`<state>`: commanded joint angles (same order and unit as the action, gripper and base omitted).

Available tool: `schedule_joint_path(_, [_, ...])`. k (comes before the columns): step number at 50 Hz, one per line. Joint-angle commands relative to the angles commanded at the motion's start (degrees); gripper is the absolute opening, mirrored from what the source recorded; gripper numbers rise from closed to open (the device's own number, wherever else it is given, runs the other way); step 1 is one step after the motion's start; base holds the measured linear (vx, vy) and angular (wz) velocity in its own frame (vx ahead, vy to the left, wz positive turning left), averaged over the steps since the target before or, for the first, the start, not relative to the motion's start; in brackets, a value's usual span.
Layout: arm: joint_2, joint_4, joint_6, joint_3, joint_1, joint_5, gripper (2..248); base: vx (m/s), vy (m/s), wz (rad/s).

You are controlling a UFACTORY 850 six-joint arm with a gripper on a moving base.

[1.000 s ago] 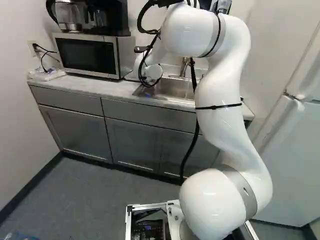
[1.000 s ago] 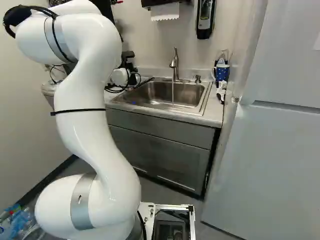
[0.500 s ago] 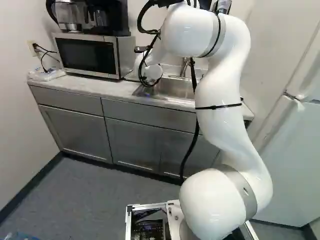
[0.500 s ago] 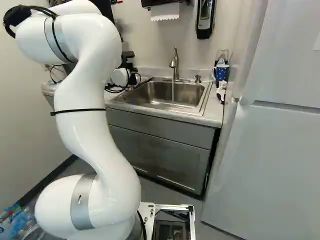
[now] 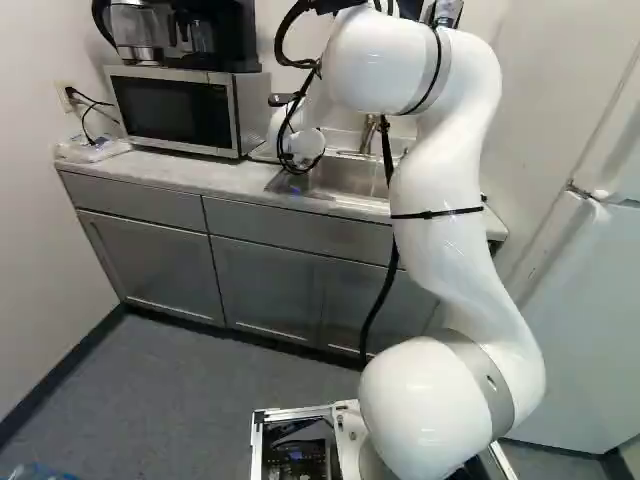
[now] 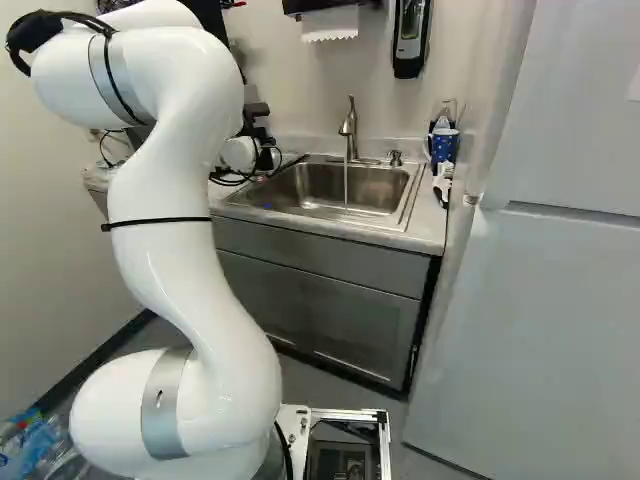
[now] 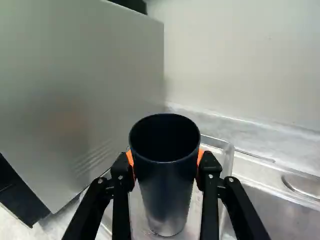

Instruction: Rinse the cup and place it in the tray

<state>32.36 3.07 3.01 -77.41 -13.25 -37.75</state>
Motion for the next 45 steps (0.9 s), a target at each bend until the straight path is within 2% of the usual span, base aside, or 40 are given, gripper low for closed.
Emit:
schedule_joint_path(17, [0.0, 0.0, 0.0, 0.0, 0.0, 0.0, 127, 0.0, 0.0, 0.0])
schedule_joint_path(18, [0.0, 0.0, 0.0, 0.0, 0.0, 0.0, 155, 0.0, 0.0, 0.0])
schedule_joint_path(22, [0.0, 0.0, 0.0, 0.0, 0.0, 0.0, 155, 0.0, 0.0, 0.0])
schedule_joint_path(23, [0.0, 0.0, 0.0, 0.0, 0.0, 0.0, 189, 0.0, 0.0, 0.0])
schedule_joint_path(27, [0.0, 0.0, 0.0, 0.0, 0.0, 0.0, 189, 0.0, 0.0, 0.0])
schedule_joint_path(28, [0.0, 0.0, 0.0, 0.0, 0.0, 0.0, 225, 0.0, 0.0, 0.0])
schedule_joint_path(33, [0.0, 0.0, 0.0, 0.0, 0.0, 0.0, 225, 0.0, 0.0, 0.0])
schedule_joint_path(34, [0.0, 0.0, 0.0, 0.0, 0.0, 0.0, 247, 0.0, 0.0, 0.0])
schedule_joint_path(45, [-0.01, 0.0, 0.0, -0.01, 0.0, 0.0, 247, 0.0, 0.0, 0.0])
